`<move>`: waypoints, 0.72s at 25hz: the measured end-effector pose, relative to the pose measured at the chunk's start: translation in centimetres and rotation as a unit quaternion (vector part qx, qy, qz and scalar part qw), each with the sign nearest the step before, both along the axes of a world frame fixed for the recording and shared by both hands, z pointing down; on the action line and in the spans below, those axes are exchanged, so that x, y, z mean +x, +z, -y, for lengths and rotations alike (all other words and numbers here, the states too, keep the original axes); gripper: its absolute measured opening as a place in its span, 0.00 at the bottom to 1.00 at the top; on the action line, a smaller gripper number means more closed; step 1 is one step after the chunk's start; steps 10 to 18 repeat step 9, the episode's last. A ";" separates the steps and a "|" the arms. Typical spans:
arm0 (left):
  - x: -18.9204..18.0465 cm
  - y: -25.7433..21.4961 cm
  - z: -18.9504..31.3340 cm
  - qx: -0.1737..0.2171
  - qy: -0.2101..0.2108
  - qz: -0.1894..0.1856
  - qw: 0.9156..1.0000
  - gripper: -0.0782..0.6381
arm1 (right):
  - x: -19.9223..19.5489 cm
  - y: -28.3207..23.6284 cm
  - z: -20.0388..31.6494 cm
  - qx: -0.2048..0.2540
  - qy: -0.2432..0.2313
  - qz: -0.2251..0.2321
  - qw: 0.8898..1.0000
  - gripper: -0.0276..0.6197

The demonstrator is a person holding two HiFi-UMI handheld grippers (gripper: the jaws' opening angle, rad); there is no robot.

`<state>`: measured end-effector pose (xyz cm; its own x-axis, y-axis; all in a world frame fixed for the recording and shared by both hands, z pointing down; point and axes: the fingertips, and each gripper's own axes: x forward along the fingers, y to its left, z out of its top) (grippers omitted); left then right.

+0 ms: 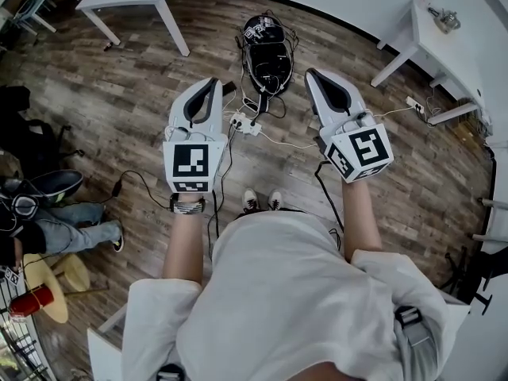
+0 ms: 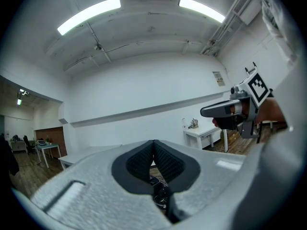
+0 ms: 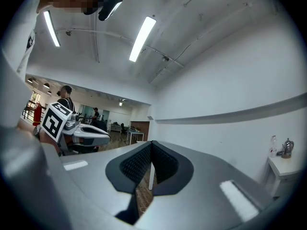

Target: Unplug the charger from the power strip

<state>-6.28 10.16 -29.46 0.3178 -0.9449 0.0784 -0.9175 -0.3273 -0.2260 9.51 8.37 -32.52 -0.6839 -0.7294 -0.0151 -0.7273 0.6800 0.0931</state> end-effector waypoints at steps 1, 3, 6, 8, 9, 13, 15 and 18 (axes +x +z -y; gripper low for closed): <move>0.1 0.2 0.0 -0.001 0.000 0.000 1.000 0.12 | 0.0 0.1 0.0 -0.001 0.000 0.000 1.000 0.04; 0.2 0.4 0.2 -0.004 0.001 -0.001 1.000 0.12 | 0.0 0.3 0.2 -0.002 0.001 -0.002 1.000 0.04; 0.2 0.5 0.5 -0.006 0.000 -0.003 1.000 0.12 | 0.0 0.3 0.4 -0.002 0.001 -0.006 1.000 0.04; 0.2 0.6 0.6 -0.006 0.000 -0.003 1.000 0.12 | 0.0 0.4 0.5 -0.003 0.001 -0.009 1.000 0.04; 0.2 0.6 0.7 -0.006 0.000 -0.003 1.000 0.12 | 0.0 0.4 0.5 -0.003 0.001 -0.010 1.000 0.04; 0.2 0.6 0.7 -0.006 0.000 -0.003 1.000 0.12 | 0.0 0.4 0.5 -0.003 0.001 -0.010 1.000 0.04; 0.2 0.6 0.7 -0.006 0.000 -0.003 1.000 0.12 | 0.0 0.4 0.5 -0.003 0.001 -0.010 1.000 0.04; 0.2 0.6 0.7 -0.006 0.000 -0.003 1.000 0.12 | 0.0 0.4 0.5 -0.003 0.001 -0.010 1.000 0.04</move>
